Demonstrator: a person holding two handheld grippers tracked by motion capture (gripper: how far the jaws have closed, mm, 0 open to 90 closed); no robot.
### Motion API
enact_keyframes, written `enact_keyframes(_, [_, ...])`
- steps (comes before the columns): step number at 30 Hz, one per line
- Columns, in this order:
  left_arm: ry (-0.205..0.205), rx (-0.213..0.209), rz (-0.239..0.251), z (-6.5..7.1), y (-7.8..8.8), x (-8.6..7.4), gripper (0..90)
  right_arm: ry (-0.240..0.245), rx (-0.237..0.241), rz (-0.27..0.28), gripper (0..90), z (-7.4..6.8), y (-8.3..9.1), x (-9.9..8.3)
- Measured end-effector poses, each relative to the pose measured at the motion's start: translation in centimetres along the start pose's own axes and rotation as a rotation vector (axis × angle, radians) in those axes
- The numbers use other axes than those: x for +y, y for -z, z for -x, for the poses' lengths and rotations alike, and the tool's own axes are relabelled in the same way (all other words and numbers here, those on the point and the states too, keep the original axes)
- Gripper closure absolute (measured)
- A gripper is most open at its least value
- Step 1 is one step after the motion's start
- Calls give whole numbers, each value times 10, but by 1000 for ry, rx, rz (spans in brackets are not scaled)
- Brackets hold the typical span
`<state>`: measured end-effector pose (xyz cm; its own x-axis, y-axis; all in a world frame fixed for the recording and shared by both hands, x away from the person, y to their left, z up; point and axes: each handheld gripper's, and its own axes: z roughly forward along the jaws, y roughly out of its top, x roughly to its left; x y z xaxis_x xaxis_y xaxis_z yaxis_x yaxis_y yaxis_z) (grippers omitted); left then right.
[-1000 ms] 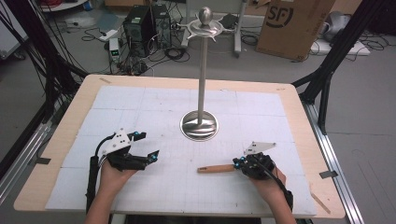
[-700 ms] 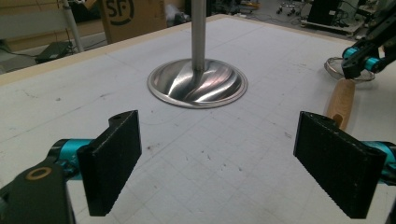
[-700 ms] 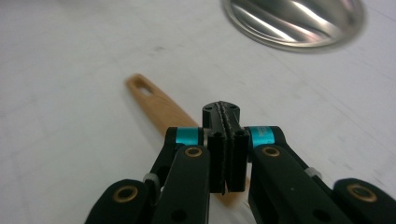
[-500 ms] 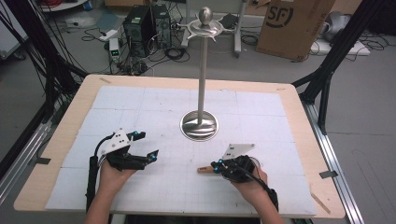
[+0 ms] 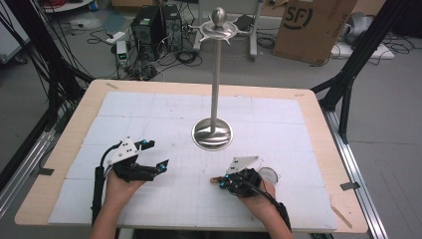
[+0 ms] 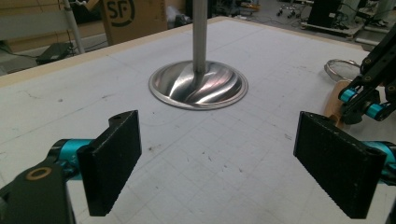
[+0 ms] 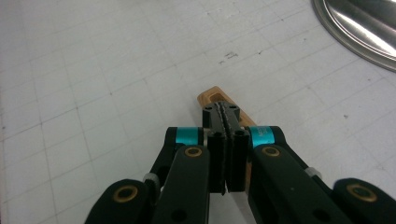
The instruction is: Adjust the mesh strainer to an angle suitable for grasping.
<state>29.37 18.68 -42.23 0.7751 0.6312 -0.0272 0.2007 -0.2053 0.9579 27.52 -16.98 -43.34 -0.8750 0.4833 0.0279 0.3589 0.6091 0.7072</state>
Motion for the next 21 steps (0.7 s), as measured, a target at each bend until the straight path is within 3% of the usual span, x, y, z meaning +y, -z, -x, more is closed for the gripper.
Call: enact_keyframes(21, [2,-1,-4,0,-1,-1,156,-83,-75,35,899,30,-7,5])
